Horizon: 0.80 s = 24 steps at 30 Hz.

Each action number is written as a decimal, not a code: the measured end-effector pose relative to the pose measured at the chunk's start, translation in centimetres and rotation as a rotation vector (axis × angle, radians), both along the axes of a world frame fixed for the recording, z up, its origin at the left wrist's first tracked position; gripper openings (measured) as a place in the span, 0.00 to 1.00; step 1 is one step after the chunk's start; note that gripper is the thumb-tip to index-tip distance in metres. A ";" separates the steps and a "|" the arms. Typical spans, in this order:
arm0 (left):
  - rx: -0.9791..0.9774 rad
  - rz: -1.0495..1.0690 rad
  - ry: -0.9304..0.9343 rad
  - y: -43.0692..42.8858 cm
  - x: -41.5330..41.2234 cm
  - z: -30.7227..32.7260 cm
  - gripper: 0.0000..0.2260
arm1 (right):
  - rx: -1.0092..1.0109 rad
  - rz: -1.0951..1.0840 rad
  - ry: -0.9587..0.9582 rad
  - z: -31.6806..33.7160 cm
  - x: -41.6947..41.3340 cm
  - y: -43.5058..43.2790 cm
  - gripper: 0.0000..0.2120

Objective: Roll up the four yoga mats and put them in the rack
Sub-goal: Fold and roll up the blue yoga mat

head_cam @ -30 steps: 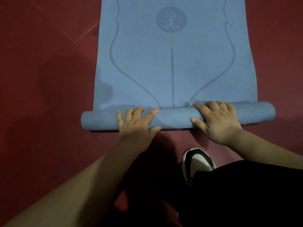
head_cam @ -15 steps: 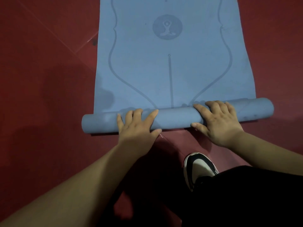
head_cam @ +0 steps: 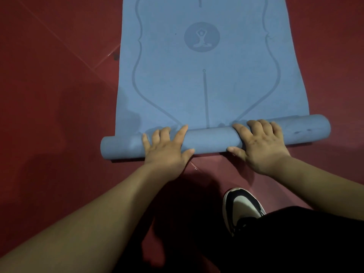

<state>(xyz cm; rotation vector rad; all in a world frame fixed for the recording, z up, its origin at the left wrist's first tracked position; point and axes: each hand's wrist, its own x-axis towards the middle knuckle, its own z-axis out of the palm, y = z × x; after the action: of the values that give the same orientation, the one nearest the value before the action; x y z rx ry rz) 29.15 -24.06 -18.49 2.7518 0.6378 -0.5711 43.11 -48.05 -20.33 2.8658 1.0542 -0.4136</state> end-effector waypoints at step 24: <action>0.024 -0.061 0.084 1.8 2.0 -0.3 0.32 | -0.083 -0.018 0.109 1.3 2.4 1.9 0.42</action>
<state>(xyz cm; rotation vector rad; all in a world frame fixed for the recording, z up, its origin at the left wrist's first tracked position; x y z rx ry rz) 31.14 -22.26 -18.79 2.7909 0.5843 -0.7007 45.53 -46.16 -18.98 2.8100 1.0028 -0.6063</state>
